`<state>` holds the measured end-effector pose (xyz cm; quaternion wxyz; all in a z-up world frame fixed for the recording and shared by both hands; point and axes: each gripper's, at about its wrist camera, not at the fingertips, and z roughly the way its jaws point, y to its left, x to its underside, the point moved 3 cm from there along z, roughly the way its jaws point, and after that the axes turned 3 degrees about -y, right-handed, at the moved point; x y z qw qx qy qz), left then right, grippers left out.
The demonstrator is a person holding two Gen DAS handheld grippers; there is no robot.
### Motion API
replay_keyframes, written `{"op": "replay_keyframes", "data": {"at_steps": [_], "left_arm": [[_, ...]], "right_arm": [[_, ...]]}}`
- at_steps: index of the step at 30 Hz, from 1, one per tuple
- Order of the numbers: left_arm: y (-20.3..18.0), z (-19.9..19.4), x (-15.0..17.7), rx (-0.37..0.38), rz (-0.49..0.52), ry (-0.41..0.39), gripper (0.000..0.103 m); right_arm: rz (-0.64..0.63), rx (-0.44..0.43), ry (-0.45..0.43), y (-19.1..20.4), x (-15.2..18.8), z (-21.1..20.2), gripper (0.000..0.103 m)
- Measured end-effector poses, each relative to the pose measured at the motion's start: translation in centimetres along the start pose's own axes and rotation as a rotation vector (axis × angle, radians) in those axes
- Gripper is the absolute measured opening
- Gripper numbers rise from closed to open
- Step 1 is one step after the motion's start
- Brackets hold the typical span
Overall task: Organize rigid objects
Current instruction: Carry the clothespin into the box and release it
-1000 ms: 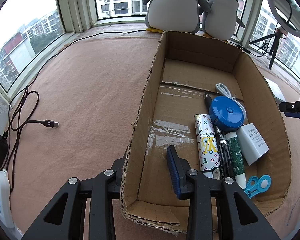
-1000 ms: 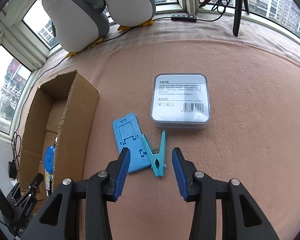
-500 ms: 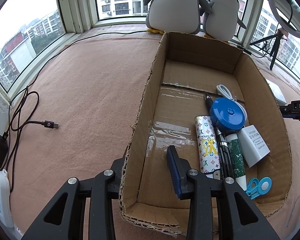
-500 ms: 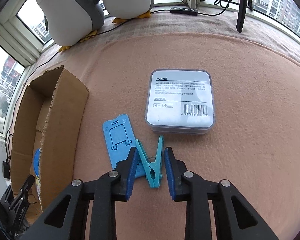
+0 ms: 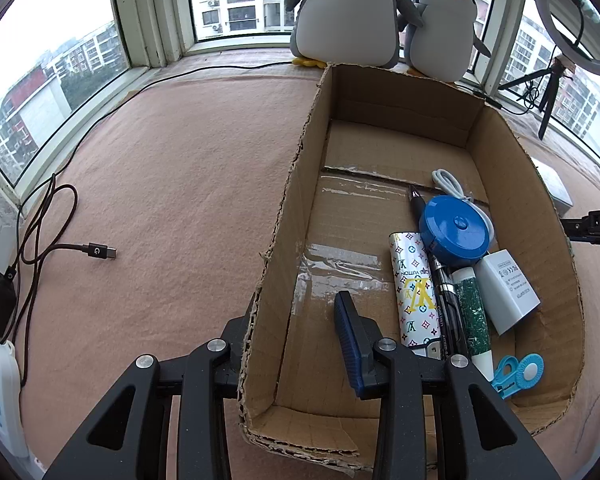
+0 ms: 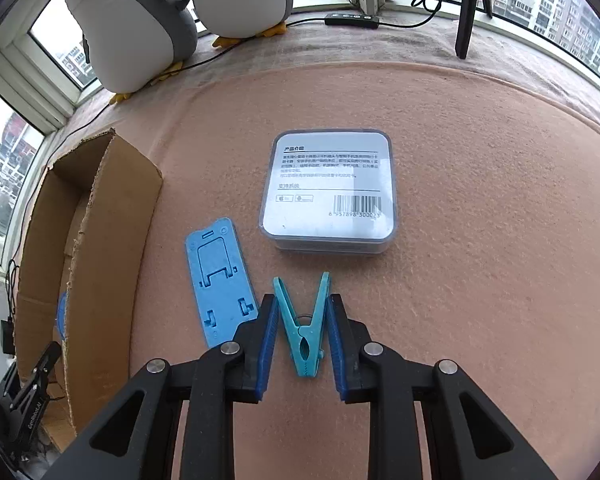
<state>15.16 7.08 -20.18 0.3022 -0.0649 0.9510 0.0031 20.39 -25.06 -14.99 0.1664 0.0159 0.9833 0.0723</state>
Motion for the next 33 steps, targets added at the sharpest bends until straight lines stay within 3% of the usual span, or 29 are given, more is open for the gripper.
{"op": "replay_keyframes", "data": {"at_steps": [9, 17, 33], "left_arm": [[0.0, 0.0, 0.0, 0.000, 0.000, 0.000, 0.037], [0.0, 0.0, 0.0, 0.000, 0.000, -0.001, 0.037], [-0.1, 0.0, -0.5, 0.000, 0.006, -0.004, 0.037]], "right_arm": [[0.012, -0.003, -0.030, -0.6, 1.4, -1.3, 0.022], [0.057, -0.064, -0.065, -0.3, 2.6, -4.1, 0.022], [-0.063, -0.220, -0.164, 8.5, 3.3, -10.5, 0.022]]}}
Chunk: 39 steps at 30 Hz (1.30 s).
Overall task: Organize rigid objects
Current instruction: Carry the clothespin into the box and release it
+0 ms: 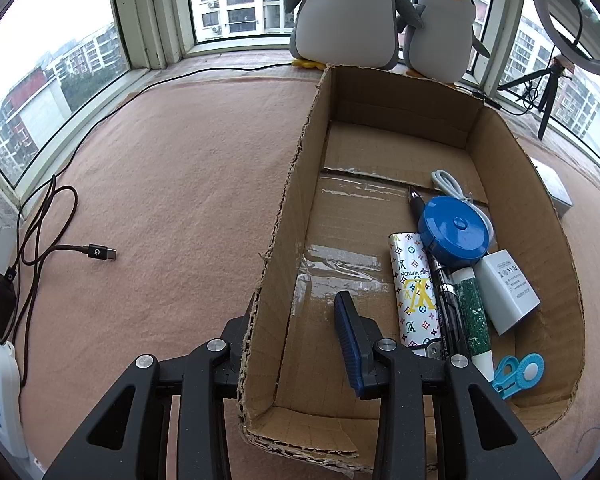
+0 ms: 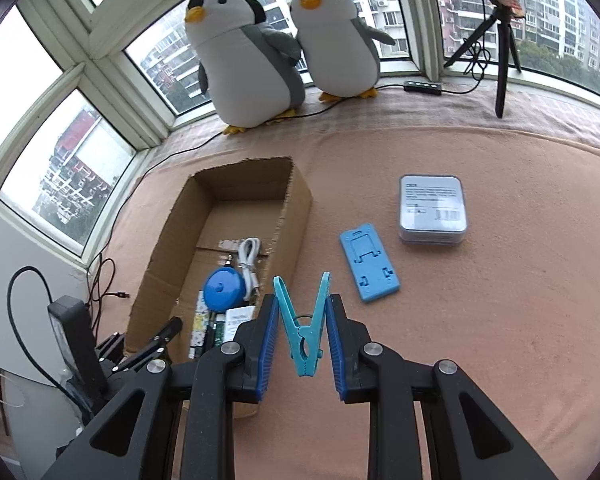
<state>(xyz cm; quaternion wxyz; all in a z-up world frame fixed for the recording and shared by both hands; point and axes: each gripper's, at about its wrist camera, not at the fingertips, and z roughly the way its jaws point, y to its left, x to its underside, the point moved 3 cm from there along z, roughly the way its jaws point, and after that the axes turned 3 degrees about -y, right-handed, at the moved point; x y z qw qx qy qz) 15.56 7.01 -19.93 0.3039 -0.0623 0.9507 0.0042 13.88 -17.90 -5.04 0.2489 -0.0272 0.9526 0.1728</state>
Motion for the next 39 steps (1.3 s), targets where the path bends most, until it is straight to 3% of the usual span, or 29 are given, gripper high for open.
{"op": "replay_keyframes", "data": {"at_steps": [17, 39], "left_arm": [[-0.1, 0.0, 0.0, 0.000, 0.000, -0.002, 0.037], [-0.1, 0.1, 0.0, 0.000, 0.001, -0.003, 0.037]], "right_arm": [[-0.114, -0.079, 0.070, 7.7, 2.4, 3.7, 0.022], [-0.182, -0.040, 0.132, 8.7, 3.6, 7.0, 0.023]]}}
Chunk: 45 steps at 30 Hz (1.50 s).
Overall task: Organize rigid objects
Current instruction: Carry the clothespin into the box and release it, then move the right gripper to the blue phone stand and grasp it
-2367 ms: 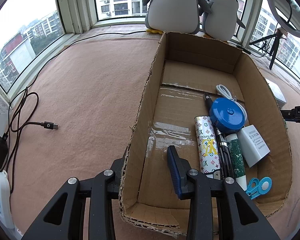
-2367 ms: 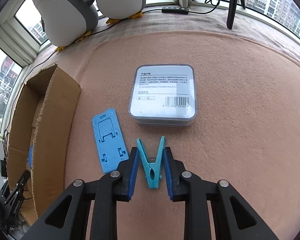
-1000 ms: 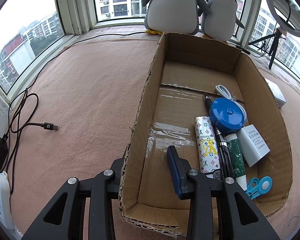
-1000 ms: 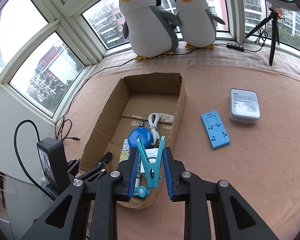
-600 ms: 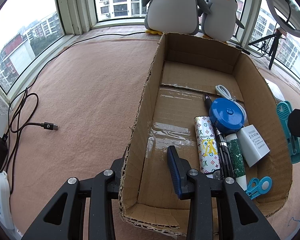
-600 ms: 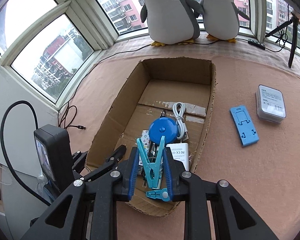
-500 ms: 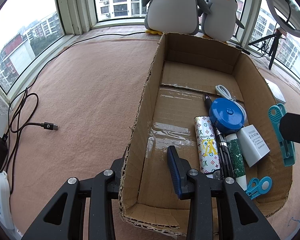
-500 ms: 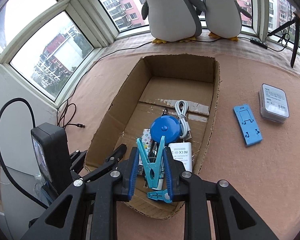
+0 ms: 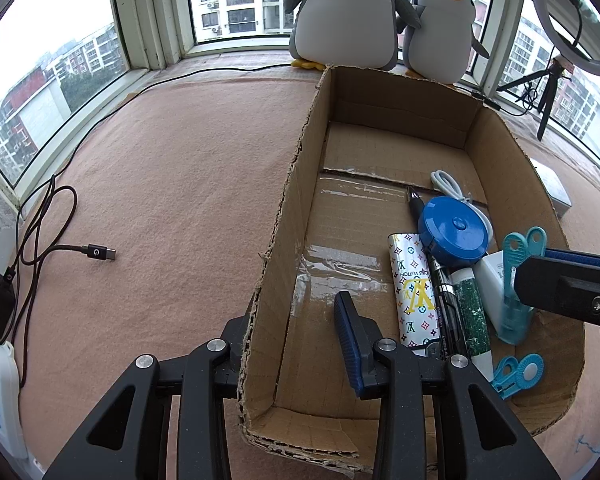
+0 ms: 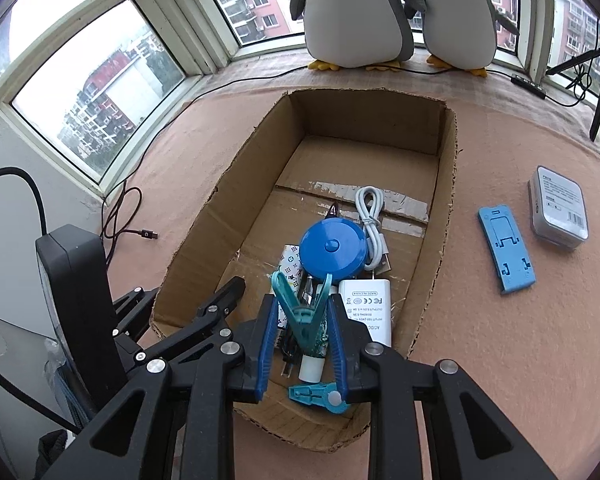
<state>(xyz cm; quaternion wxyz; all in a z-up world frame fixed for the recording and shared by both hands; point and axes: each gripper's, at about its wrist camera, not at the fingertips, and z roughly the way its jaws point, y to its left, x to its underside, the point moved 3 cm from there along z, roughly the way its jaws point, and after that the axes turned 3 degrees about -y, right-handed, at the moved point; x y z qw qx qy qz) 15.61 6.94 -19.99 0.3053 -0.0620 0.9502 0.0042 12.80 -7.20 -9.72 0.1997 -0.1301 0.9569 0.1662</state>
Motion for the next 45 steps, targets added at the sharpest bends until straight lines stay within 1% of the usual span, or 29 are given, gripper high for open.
{"op": "replay_keyframes", "data": {"at_steps": [17, 20, 22, 27, 29, 31, 37, 39, 42, 45], "left_arm": [[0.0, 0.0, 0.1, 0.000, 0.000, -0.001, 0.037], [0.0, 0.0, 0.1, 0.000, 0.000, -0.001, 0.037], [0.0, 0.0, 0.1, 0.000, 0.000, -0.001, 0.037], [0.0, 0.0, 0.2, 0.000, 0.000, -0.001, 0.037], [0.0, 0.0, 0.1, 0.001, 0.000, -0.001, 0.037], [0.0, 0.0, 0.1, 0.001, 0.000, -0.001, 0.037], [0.0, 0.0, 0.1, 0.000, 0.000, -0.002, 0.037], [0.0, 0.0, 0.2, 0.000, 0.000, -0.002, 0.037], [0.0, 0.0, 0.1, 0.000, 0.000, -0.002, 0.037], [0.0, 0.0, 0.2, 0.000, 0.000, -0.002, 0.037]], "right_arm": [[-0.002, -0.006, -0.017, 0.1, -0.2, -0.7, 0.023], [0.001, -0.007, -0.027, -0.1, -0.4, -1.1, 0.024], [0.005, -0.008, -0.034, -0.3, -0.5, -1.5, 0.030], [0.015, -0.002, -0.058, -1.1, -0.9, -2.5, 0.035], [0.026, 0.003, -0.071, -1.7, -1.1, -3.0, 0.041], [0.038, 0.018, -0.087, -2.6, -1.2, -3.6, 0.051], [0.081, 0.078, -0.106, -6.3, -1.6, -4.7, 0.062], [0.104, 0.092, -0.106, -7.7, -1.6, -5.0, 0.064], [0.125, 0.111, -0.097, -9.6, -1.6, -5.1, 0.065], [0.124, 0.130, -0.070, -11.2, -1.6, -4.6, 0.067]]}}
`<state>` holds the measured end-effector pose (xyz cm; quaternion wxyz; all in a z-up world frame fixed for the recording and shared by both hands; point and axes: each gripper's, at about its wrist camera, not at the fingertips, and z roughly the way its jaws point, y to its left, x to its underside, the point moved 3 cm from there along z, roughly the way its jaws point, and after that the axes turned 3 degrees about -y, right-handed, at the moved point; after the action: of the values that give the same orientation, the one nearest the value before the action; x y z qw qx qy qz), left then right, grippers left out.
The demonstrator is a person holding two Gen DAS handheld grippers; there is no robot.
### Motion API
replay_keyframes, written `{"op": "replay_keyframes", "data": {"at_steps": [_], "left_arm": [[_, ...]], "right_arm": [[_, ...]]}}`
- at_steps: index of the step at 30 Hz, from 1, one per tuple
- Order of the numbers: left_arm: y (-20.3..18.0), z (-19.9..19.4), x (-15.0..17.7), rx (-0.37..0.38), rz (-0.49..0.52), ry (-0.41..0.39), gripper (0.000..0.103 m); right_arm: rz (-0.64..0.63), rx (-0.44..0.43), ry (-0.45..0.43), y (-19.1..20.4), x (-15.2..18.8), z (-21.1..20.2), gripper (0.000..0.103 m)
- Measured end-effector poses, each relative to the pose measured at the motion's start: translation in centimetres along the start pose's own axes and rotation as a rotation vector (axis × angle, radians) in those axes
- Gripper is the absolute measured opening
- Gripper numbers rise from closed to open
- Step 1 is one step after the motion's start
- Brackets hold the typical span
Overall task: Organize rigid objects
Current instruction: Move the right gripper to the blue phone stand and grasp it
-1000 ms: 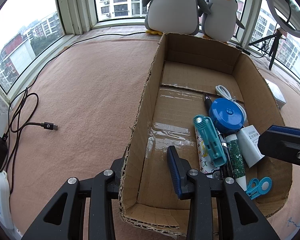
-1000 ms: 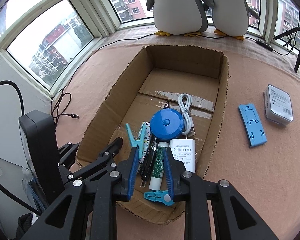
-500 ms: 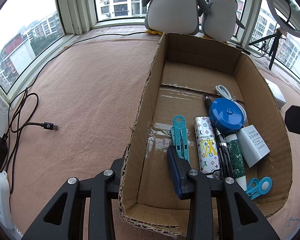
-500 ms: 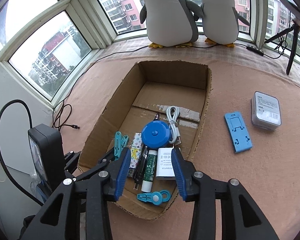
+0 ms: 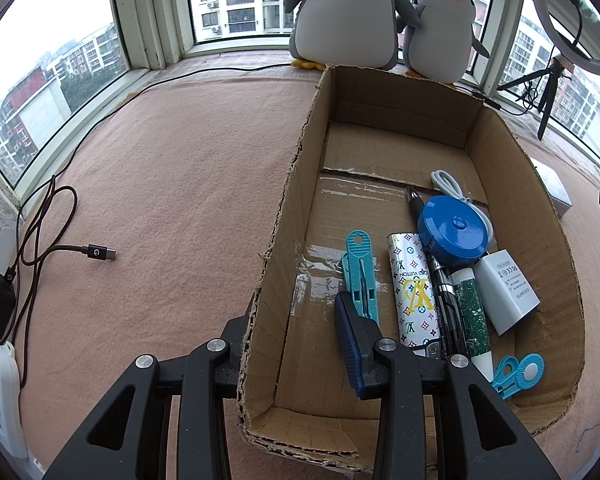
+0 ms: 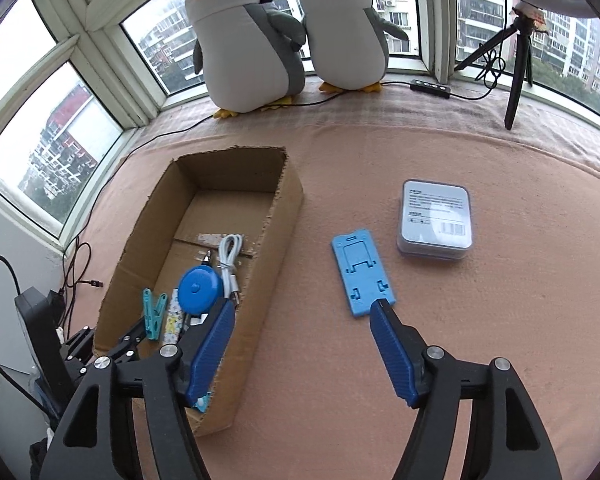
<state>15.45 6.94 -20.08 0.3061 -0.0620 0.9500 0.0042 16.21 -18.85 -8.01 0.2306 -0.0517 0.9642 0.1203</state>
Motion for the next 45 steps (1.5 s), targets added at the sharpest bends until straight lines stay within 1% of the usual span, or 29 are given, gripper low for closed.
{"op": "replay_keyframes", "data": {"at_steps": [5, 13, 16, 24, 33, 36, 38, 42, 45], "left_arm": [[0.0, 0.0, -0.1, 0.001, 0.001, 0.000, 0.038], [0.1, 0.0, -0.2, 0.000, 0.003, -0.001, 0.038], [0.1, 0.0, -0.1, 0.000, 0.005, -0.001, 0.038], [0.0, 0.0, 0.0, -0.002, 0.019, -0.003, 0.038], [0.0, 0.0, 0.1, -0.002, 0.025, -0.006, 0.038], [0.0, 0.0, 0.1, -0.002, 0.026, -0.007, 0.038], [0.0, 0.0, 0.1, -0.003, 0.026, -0.006, 0.038], [0.0, 0.0, 0.0, -0.003, 0.027, -0.007, 0.038], [0.0, 0.0, 0.0, -0.004, 0.026, -0.007, 0.038]], "right_arm": [[-0.031, 0.043, 0.028, -1.6, -0.2, 1.4, 0.067], [-0.134, 0.083, 0.076, -1.7, -0.3, 4.6, 0.067], [-0.148, 0.108, 0.093, -1.9, -0.5, 5.7, 0.067], [-0.148, 0.107, 0.140, -2.5, -1.2, 7.8, 0.066], [-0.159, 0.116, 0.177, -2.5, -1.4, 9.2, 0.055], [-0.163, 0.117, 0.180, -2.5, -1.7, 9.3, 0.054], [-0.167, 0.127, 0.181, -2.5, -1.8, 9.4, 0.051], [-0.183, 0.142, 0.188, -2.3, -1.8, 9.4, 0.035], [-0.180, 0.137, 0.192, -2.3, -1.7, 9.3, 0.034]]}}
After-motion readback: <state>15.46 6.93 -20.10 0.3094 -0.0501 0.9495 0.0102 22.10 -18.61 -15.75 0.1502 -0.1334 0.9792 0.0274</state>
